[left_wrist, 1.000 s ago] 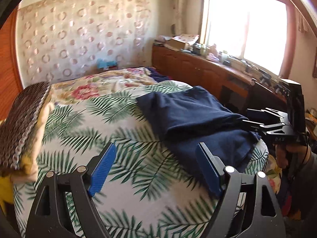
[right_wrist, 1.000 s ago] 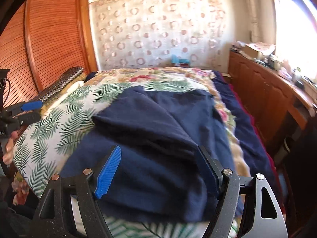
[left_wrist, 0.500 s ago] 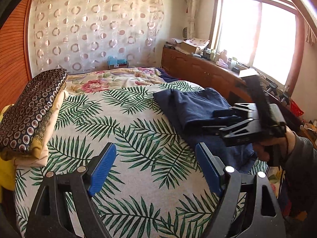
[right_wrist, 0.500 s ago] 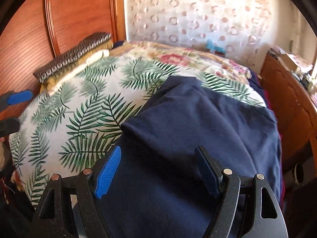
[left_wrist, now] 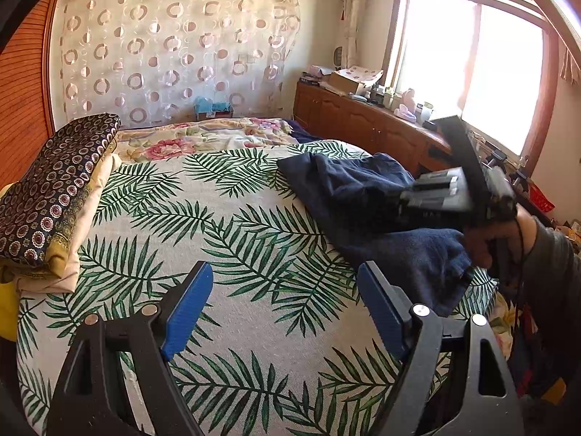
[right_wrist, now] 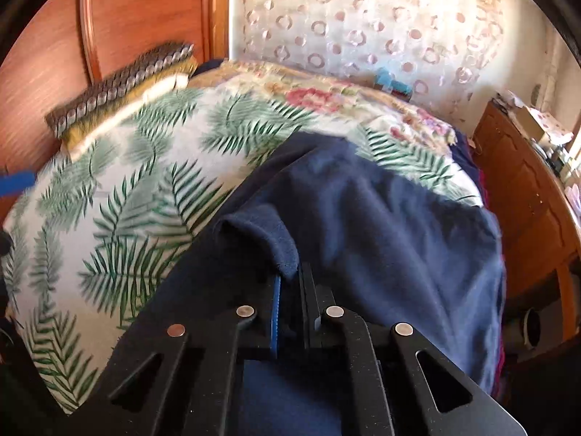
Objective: Fold small clothes
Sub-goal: 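Grasp the folded shirt with the right tool and lift it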
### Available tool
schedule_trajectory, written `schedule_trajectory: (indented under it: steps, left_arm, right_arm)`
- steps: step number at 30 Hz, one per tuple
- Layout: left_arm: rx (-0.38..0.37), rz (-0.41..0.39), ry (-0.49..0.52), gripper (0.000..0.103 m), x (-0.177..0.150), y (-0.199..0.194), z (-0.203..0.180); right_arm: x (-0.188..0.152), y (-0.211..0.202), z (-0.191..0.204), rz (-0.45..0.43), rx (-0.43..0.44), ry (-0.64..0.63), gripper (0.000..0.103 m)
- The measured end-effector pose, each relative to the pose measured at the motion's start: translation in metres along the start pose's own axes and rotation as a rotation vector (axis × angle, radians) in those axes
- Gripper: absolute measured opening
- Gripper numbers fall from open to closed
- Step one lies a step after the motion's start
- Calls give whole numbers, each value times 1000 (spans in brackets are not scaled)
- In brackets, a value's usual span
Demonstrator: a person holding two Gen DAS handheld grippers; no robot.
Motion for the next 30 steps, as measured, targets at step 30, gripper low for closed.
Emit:
schedule_trajectory:
  steps: [30]
  left_arm:
    - [-13,45,17,83,-14,17,-15]
  right_arm:
    - [25,24,-140,36,-344,354,15]
Point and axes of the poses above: each gripper's, at about its wrist camera, not at the fingertips, and y roughly the way its jaws point, z to its left, x to its top, the point moved 3 cm from there along y, roughly the way its jaws point, and after that the axes turned 15 degrees about -y, right-handed, at the moved point
